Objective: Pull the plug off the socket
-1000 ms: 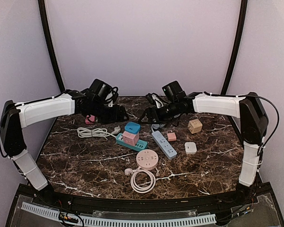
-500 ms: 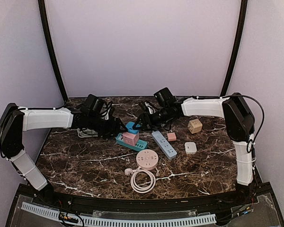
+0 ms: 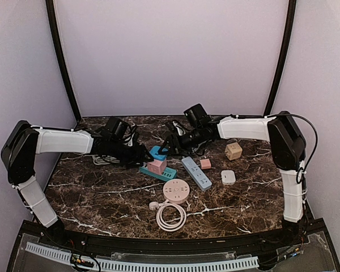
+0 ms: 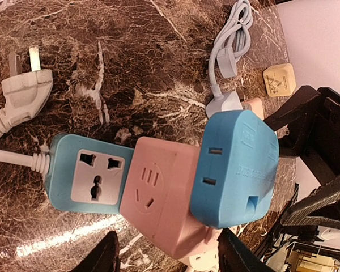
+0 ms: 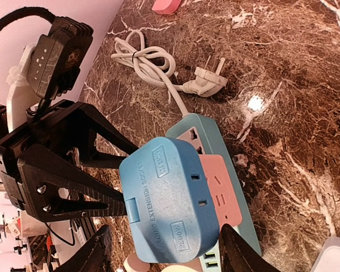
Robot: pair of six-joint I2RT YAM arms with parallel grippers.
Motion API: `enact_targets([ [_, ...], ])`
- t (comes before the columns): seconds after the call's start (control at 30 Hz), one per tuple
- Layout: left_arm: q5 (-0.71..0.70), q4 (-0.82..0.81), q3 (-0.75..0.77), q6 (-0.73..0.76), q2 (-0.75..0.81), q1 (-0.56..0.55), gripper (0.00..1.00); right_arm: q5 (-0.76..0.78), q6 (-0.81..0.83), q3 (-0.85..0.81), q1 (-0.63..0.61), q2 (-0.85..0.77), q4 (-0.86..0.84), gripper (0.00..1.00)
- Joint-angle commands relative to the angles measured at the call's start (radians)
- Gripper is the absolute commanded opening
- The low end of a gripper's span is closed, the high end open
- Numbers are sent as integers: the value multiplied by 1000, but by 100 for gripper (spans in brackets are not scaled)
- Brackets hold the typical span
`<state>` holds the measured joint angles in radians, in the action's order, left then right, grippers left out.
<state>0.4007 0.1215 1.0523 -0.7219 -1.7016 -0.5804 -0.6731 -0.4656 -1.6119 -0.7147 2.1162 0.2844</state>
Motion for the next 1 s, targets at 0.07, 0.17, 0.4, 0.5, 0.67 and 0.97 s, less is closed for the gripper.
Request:
enact_targets([
  [0.07, -8, 41, 35, 14, -14, 4, 57, 1, -9, 1, -18, -70, -24, 60],
  [0.17, -9, 46, 39, 13, -20, 4, 56, 2, -10, 3, -22, -79, -22, 59],
  [0.4, -5, 51, 42, 13, -21, 4, 55, 13, -12, 7, -31, -63, -23, 55],
  [0.5, -6, 49, 40, 13, -22, 4, 54, 12, -13, -6, -35, -46, -23, 52],
  [0.67, -7, 50, 39, 8, -27, 4, 54, 13, -17, -25, -35, -26, -24, 45],
  [0.97, -14, 48, 25, -2, -30, 4, 54, 7, -37, -43, -33, 0, -26, 30],
])
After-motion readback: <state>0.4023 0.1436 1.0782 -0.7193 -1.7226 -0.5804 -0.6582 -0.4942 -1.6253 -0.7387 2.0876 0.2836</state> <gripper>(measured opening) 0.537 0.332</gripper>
